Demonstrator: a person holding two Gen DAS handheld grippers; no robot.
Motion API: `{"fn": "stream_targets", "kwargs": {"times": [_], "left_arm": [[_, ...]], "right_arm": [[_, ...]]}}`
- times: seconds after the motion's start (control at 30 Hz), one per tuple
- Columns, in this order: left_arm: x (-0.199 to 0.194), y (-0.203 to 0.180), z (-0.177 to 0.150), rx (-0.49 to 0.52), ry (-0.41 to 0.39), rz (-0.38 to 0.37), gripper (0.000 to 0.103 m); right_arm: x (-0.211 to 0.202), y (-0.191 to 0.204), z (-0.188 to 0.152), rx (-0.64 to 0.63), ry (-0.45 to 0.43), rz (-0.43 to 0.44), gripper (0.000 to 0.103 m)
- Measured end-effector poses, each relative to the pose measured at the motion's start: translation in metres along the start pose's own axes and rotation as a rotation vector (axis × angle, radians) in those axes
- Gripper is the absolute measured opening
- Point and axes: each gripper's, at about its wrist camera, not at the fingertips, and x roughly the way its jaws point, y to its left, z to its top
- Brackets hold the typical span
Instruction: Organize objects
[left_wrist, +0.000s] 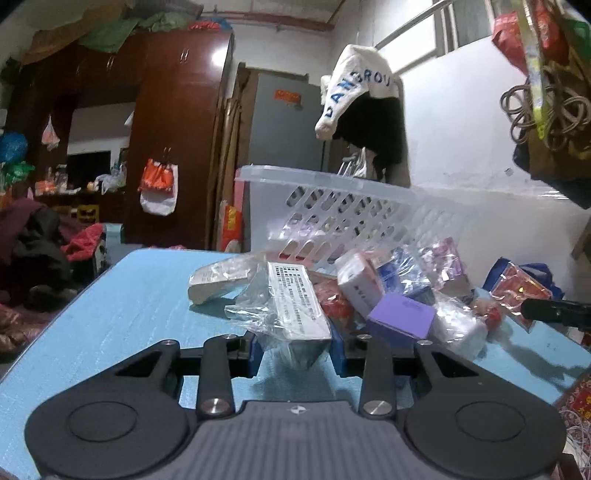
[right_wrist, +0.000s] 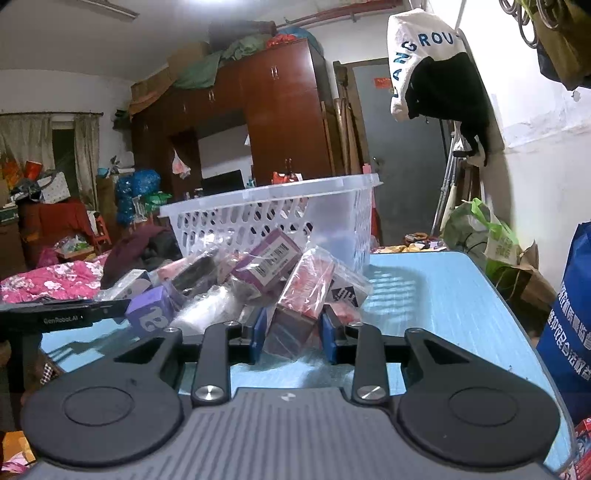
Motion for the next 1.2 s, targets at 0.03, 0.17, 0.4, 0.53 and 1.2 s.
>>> {"fn": "stream_targets", "kwargs": {"times": [0.03,0.17,0.4,0.53,1.2], "left_arm": [[-0.003,-0.002,0.0,0.009,-0.018,-0.006,0.04],[-0.009,-0.007,0.004,0.029,-0.053,-0.017,0.04],[-0.012,-0.008,0.003,0.031,-0.078,-0.04,0.04],[-0.012,-0.012,0.002,0.043,-0.086,-0.052,0.04],[0.11,-0.04,0.165,0.082,0.028,-0.104,0.093]], "right_arm": [[-0.003,0.002,0.001,0.003,-0.005,0.016,0.034],[-0.009,0.012,0.006,-0.038,-0.021,0.019,0.034],[-0.001,0.005,0.001,-0.014,-0.006,0.016,0.033],[-0.007,0.007,0.0,-0.018,-0.031,0.026,0.033],[0.111,0.028,0.15,-0.213,0.008,0.088,0.055]]}}
